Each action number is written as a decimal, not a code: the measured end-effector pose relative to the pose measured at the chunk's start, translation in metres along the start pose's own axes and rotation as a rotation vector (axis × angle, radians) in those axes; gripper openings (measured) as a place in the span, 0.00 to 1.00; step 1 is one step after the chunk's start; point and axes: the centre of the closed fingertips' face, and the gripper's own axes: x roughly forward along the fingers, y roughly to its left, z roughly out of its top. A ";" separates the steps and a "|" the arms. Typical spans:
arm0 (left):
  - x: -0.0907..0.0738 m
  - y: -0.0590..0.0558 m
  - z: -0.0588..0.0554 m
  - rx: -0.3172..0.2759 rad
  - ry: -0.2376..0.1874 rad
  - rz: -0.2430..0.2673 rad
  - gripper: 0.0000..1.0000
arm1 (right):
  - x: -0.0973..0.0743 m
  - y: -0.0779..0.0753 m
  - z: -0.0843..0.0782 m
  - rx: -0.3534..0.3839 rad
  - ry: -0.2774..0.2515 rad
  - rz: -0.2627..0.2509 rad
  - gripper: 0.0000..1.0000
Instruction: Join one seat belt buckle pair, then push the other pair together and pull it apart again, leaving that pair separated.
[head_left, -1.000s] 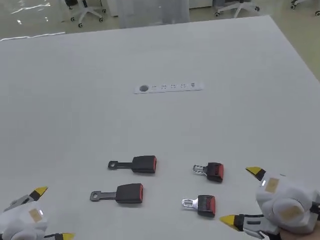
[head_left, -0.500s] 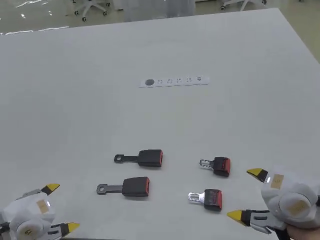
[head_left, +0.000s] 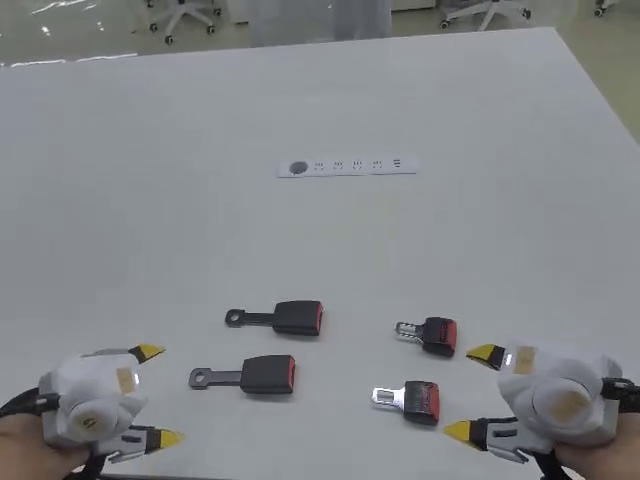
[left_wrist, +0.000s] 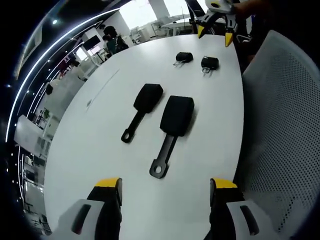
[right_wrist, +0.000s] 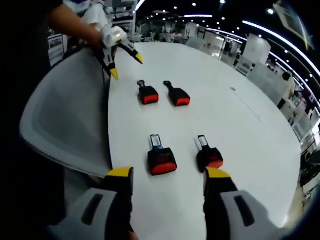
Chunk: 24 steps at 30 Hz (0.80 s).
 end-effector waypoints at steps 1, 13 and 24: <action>0.003 0.000 0.007 0.005 -0.006 -0.011 0.74 | 0.002 0.001 0.001 -0.005 0.001 0.008 0.57; 0.043 -0.011 0.064 0.102 -0.013 -0.154 0.65 | 0.024 0.015 0.003 -0.054 0.032 0.101 0.51; 0.068 -0.023 0.070 0.217 0.077 -0.278 0.60 | 0.041 0.015 0.003 -0.066 0.068 0.147 0.49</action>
